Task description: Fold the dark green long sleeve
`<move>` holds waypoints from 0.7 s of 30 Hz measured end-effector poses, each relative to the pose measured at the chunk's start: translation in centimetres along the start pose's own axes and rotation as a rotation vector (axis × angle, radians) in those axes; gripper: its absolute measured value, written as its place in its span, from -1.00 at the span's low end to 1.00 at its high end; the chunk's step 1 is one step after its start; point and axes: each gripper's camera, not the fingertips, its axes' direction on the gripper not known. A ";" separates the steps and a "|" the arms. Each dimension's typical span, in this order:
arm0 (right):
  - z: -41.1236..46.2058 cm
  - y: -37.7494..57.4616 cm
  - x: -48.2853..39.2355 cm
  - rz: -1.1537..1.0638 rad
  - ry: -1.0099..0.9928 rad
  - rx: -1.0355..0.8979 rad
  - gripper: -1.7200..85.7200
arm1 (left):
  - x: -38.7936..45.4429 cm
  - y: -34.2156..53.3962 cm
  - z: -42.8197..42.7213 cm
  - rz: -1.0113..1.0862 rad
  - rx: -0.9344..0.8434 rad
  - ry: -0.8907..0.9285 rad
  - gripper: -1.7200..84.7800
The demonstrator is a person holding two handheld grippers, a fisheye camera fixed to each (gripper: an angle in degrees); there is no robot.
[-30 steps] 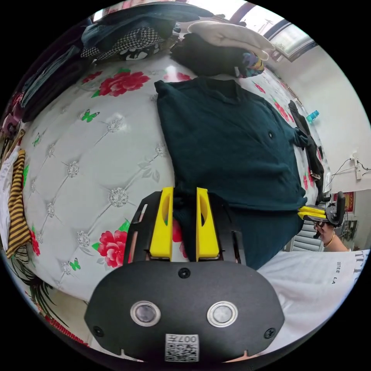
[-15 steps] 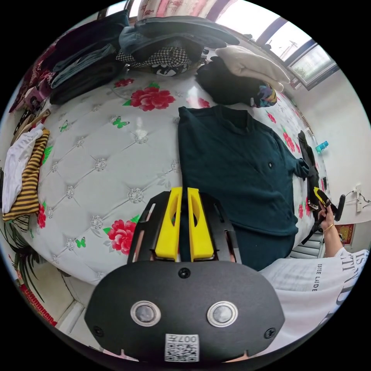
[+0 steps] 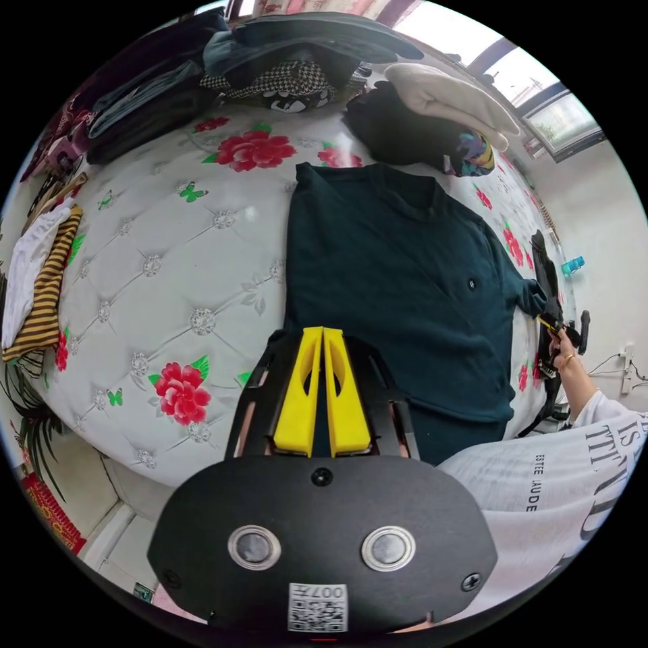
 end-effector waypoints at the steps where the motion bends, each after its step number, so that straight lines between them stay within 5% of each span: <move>1: -1.9 0.1 -0.3 -0.036 0.019 0.016 -0.96 | 0.1 -0.1 0.0 0.002 0.002 0.003 -0.98; 8: -20.4 5.3 -1.4 -0.191 0.376 0.409 -0.97 | -0.1 0.3 -1.3 0.035 0.069 0.033 -0.98; 16: -14.0 6.2 0.1 -0.093 0.253 0.107 -0.97 | -0.6 1.0 -0.7 0.086 0.074 0.075 -0.98; 21: -15.0 7.2 0.6 0.112 0.090 0.263 -0.97 | -2.2 1.8 -1.7 0.088 0.105 0.063 -0.98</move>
